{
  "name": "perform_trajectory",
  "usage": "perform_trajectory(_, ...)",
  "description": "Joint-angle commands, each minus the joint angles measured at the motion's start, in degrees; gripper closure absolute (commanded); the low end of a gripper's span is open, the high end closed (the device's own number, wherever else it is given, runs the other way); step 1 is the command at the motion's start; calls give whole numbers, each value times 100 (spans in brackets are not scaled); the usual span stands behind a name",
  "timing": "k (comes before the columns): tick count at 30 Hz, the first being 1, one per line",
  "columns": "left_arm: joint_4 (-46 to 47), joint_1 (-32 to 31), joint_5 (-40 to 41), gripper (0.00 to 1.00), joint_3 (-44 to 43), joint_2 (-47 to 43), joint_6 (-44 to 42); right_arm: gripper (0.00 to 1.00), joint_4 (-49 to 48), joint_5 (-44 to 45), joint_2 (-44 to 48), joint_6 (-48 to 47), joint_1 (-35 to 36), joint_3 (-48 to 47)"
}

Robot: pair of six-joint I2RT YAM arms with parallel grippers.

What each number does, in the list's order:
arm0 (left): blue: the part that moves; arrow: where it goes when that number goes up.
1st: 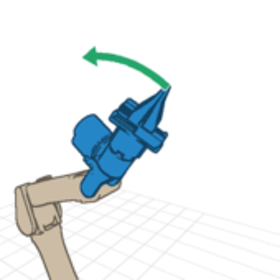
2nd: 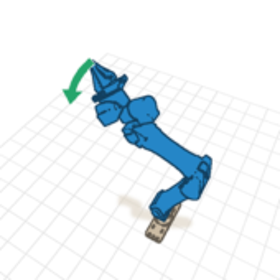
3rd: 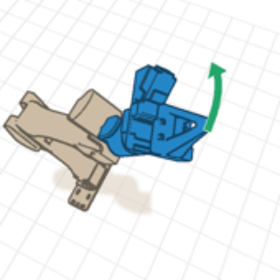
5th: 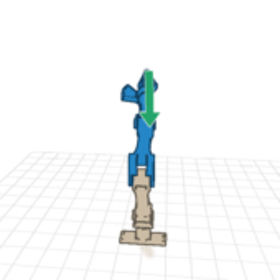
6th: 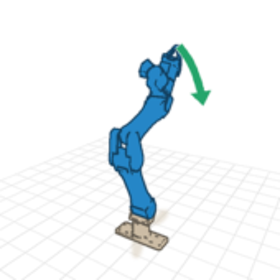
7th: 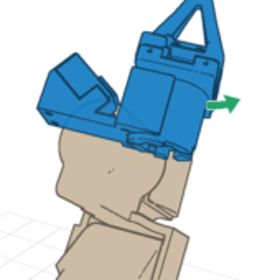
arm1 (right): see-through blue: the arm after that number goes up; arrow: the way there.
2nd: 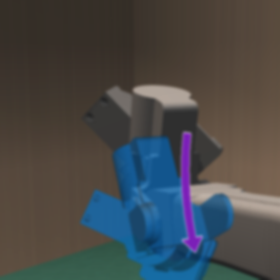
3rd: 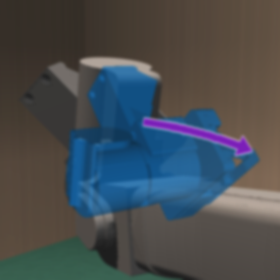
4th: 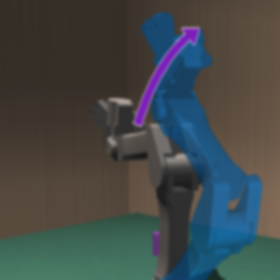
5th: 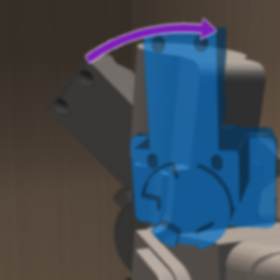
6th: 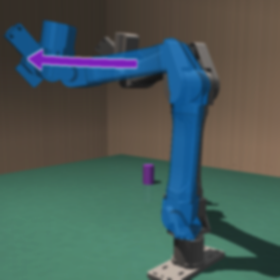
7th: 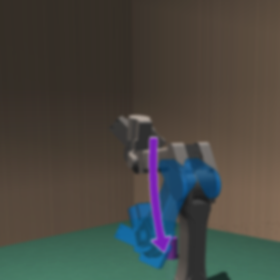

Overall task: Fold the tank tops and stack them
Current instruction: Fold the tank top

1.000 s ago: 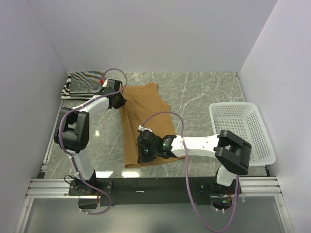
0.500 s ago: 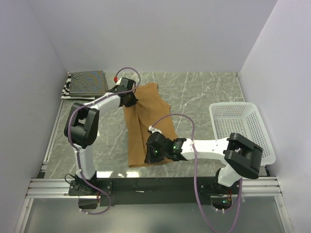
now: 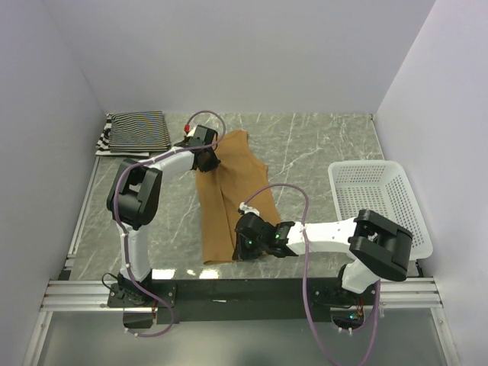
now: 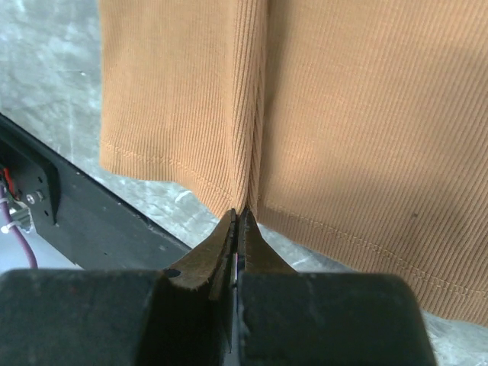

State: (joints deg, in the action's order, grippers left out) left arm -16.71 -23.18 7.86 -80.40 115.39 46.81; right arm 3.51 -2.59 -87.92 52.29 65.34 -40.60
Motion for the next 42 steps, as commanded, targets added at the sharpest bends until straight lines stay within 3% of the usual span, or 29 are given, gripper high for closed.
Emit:
perform_trajectory(1,291,-73,40,94,-265,36,21,100,-140,48,161,88,-4,70)
perform_trajectory(4,265,-99,58,94,-292,88,13,100,-201,31,126,106,5,105)
perform_trajectory(10,308,-117,14,82,-257,185,-31,97,-210,83,143,167,14,166)
perform_trajectory(12,370,-125,14,75,-196,159,-40,91,-158,162,196,193,31,184)
perform_trajectory(18,677,-125,-118,55,-99,-95,-294,57,351,882,739,352,180,237)
perform_trajectory(20,783,-125,-161,50,-90,-201,-453,52,843,1433,942,457,303,141)
perform_trajectory(25,828,-108,119,45,-99,-640,-620,52,1416,2060,1304,466,602,-290)
perform_trajectory(29,539,-73,584,52,15,-948,-322,52,1538,2087,743,63,620,-860)
perform_trajectory(33,204,15,884,80,138,-1001,-49,55,1662,2166,-266,-350,620,-1642)
perform_trajectory(36,281,112,920,90,366,-923,30,56,1741,2236,-882,-614,611,-2073)
perform_trajectory(42,265,244,849,99,394,-413,-119,58,1759,2175,-1666,-826,690,-2400)
